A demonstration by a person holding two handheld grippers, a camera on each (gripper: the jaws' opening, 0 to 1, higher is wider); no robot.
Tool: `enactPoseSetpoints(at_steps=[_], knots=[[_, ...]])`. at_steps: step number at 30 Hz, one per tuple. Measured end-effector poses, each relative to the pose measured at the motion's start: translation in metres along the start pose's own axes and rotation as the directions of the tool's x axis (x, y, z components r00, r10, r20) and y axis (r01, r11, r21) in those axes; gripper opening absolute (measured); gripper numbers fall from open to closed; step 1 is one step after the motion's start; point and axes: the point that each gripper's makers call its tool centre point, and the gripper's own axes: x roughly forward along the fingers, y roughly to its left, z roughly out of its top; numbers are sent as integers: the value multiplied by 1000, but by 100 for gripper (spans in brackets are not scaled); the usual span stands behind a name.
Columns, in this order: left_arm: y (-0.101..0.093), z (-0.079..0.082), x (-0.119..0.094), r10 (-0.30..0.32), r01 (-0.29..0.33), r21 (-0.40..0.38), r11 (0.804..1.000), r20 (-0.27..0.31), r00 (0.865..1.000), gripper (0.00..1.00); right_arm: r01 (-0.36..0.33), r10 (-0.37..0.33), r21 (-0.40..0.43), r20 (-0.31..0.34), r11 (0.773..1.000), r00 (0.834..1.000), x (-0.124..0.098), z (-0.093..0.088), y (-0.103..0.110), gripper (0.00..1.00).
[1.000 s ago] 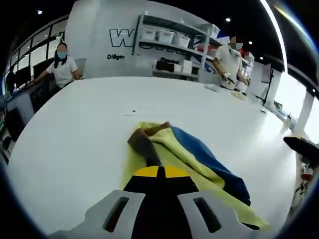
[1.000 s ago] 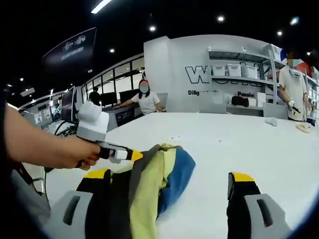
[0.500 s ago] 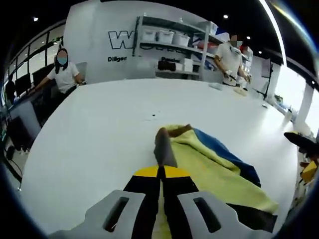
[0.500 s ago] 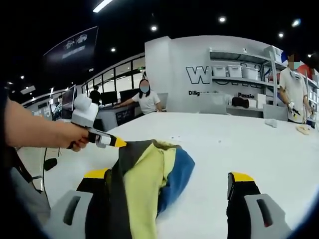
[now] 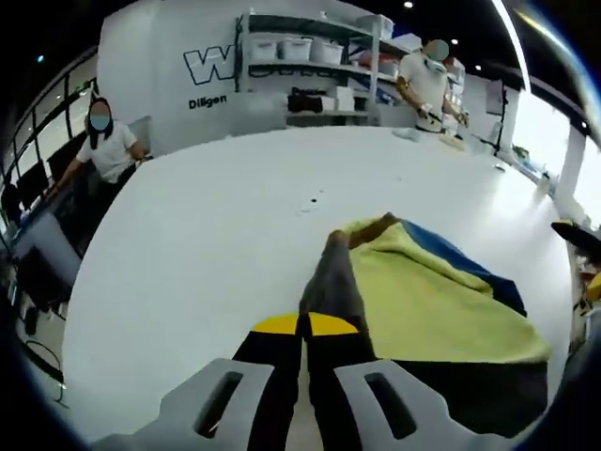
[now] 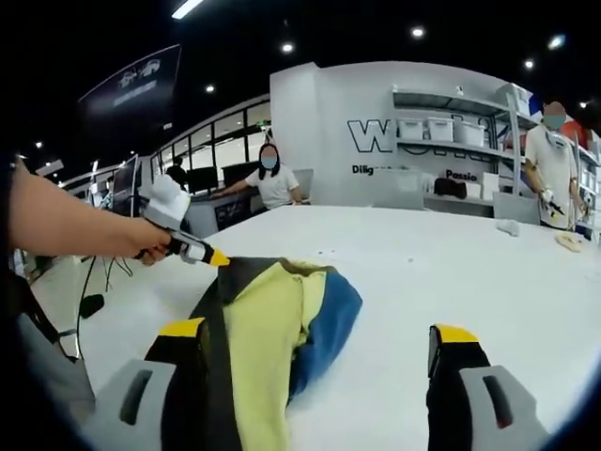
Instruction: Fold the garment on the visible template until the final outline fits inside the template.
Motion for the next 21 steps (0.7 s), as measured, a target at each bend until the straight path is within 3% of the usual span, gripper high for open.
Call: enactPoseSetpoints(at_steps=[4, 10, 15, 21], knots=[[0, -12, 9, 13, -12, 55, 998, -32, 999, 0, -4, 4, -15, 8, 1000, 1000, 4, 9, 0, 96], [-1, -18, 16, 9, -7, 51, 999, -32, 999, 0, -10, 11, -46, 13, 999, 1000, 24, 30, -10, 89], [-2, -20, 17, 4, -3, 36, 999, -26, 1000, 0, -41, 40, -87, -13, 995, 999, 50, 41, -15, 72], [0, -24, 20, 3, -3, 22, 1000, -23, 1000, 0, -74, 63, -153, -73, 985, 995, 95, 46, -30, 31]])
